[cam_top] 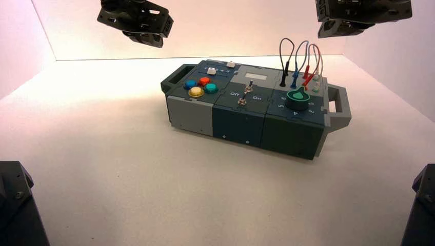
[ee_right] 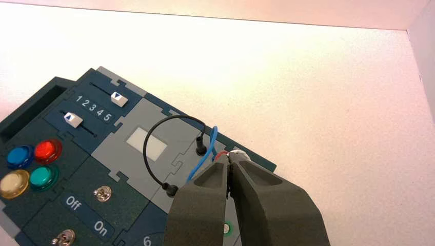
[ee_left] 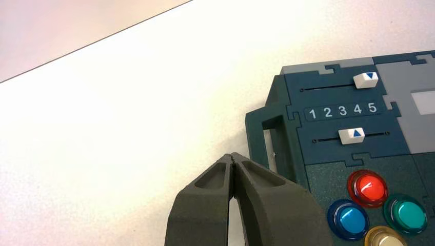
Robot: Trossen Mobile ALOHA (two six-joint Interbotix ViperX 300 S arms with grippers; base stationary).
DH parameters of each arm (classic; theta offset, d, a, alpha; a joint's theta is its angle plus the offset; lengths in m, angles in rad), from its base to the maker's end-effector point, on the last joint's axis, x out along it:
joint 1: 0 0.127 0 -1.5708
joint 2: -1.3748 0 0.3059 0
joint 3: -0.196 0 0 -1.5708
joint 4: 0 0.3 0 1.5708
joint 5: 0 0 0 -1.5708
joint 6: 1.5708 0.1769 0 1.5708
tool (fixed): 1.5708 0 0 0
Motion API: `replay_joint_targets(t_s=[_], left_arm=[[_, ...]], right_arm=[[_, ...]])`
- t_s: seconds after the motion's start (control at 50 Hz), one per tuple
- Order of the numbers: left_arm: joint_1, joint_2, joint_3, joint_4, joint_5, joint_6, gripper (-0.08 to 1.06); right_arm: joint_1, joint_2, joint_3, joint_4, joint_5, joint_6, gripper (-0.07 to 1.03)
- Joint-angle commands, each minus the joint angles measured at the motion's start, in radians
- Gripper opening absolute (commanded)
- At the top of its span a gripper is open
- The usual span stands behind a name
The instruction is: Push the green button with the left gripper.
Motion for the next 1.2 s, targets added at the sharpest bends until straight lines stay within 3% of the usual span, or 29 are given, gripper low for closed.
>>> replay_joint_targets(t_s=[0.02, 0.42, 0.64, 0.92, 1.2], left_arm=[[0.000, -0.020, -0.023, 0.002, -0.005, 0.005, -0.03], [-0.005, -0.028, -0.026, 0.000, 0.021, 0.005, -0.03], [-0.034, -0.052, -0.060, 0.002, 0.129, 0.005, -0.03], [-0.118, -0.021, -0.140, 0.000, 0.265, 0.005, -0.03], [-0.169, 0.029, -0.158, -0.011, 0.304, -0.008, -0.03]], right_arm=[[0.003, -0.012, -0.025, 0.002, -0.008, 0.002, -0.02], [0.003, -0.012, -0.026, 0.000, -0.008, 0.002, -0.02], [0.002, -0.009, -0.026, 0.000, -0.009, 0.000, -0.02], [0.002, -0.005, -0.028, 0.002, -0.009, -0.002, -0.02], [0.002, -0.009, -0.028, 0.002, -0.009, 0.000, -0.02]])
